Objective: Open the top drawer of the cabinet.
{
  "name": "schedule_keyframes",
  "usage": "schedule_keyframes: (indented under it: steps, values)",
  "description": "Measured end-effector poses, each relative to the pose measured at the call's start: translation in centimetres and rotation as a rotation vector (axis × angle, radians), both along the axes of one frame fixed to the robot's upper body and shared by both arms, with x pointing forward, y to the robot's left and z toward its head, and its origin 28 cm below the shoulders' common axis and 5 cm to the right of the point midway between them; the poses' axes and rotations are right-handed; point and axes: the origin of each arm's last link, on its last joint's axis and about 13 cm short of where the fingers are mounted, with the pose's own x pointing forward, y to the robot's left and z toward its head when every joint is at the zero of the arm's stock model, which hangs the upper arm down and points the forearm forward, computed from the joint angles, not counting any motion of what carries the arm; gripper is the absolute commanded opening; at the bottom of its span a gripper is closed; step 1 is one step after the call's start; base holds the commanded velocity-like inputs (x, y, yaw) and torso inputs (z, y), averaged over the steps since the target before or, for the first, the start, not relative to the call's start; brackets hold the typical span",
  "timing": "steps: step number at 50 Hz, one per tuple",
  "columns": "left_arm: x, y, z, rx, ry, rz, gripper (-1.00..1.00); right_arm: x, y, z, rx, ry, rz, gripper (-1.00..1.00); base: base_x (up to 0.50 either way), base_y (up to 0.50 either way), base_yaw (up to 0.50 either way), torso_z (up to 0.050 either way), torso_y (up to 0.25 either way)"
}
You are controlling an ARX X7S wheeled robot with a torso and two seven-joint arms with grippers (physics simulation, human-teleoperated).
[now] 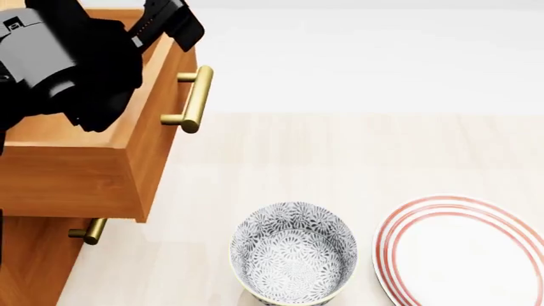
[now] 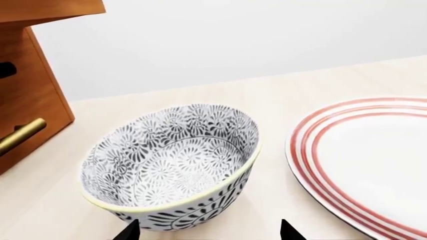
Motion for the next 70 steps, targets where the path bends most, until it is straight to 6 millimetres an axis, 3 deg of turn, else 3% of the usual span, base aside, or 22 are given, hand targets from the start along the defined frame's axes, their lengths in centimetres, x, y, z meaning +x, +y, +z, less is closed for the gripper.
schedule_keyframes:
  steps: [39, 62, 70]
  values:
    - [-0.5, -3.1, 0.5, -0.016, 0.002, -0.135, 1.0, 0.2, -0.4, 0.1, 0.004, -0.004, -0.01, 1.0, 0.0, 0.0, 0.0, 0.0, 0.0]
    - [-0.7, -3.9, 0.4, 0.092, -0.014, -0.157, 1.0, 0.2, -0.5, 0.0, 0.004, -0.001, -0.012, 1.0, 0.0, 0.0, 0.0, 0.0, 0.0]
    - [-1.9, -4.2, 0.6, 0.15, -0.115, -0.166, 1.0, 0.2, -0.5, -0.1, 0.004, 0.002, -0.011, 1.0, 0.0, 0.0, 0.0, 0.002, 0.0]
